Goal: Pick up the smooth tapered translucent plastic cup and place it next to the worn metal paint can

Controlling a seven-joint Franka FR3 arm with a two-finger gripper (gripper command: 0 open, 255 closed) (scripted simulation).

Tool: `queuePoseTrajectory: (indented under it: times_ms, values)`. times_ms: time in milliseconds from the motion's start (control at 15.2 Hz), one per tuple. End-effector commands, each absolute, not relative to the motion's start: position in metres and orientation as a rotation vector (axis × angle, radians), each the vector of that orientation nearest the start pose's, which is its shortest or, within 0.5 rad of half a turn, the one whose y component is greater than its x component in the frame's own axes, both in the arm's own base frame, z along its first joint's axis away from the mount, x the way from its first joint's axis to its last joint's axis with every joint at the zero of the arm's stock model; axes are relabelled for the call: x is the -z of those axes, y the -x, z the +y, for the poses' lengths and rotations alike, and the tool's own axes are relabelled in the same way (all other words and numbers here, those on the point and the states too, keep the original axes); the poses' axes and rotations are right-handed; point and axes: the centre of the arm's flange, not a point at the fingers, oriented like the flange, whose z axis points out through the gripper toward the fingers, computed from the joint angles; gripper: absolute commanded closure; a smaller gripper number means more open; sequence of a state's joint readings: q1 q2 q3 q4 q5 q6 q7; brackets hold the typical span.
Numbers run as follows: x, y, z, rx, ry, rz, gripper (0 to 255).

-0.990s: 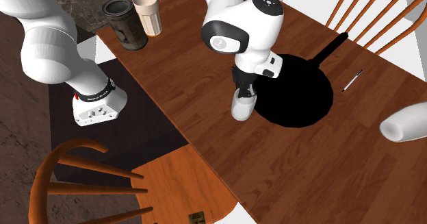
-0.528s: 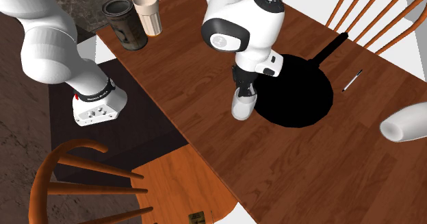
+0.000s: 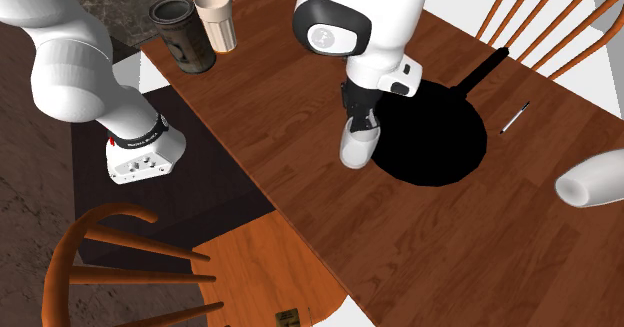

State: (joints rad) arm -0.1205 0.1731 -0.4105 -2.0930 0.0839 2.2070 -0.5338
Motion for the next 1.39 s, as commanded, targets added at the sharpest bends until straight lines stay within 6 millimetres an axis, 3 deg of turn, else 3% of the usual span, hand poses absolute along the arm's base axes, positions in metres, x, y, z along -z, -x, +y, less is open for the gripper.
queuePoseTrajectory:
  times_ms: [0, 1320]
  values:
    - [-0.353, -0.49, -0.281, -0.06, 3.121, 0.07, 255]
    - [-0.459, -0.49, -0.281, -0.06, 3.121, 0.07, 255]
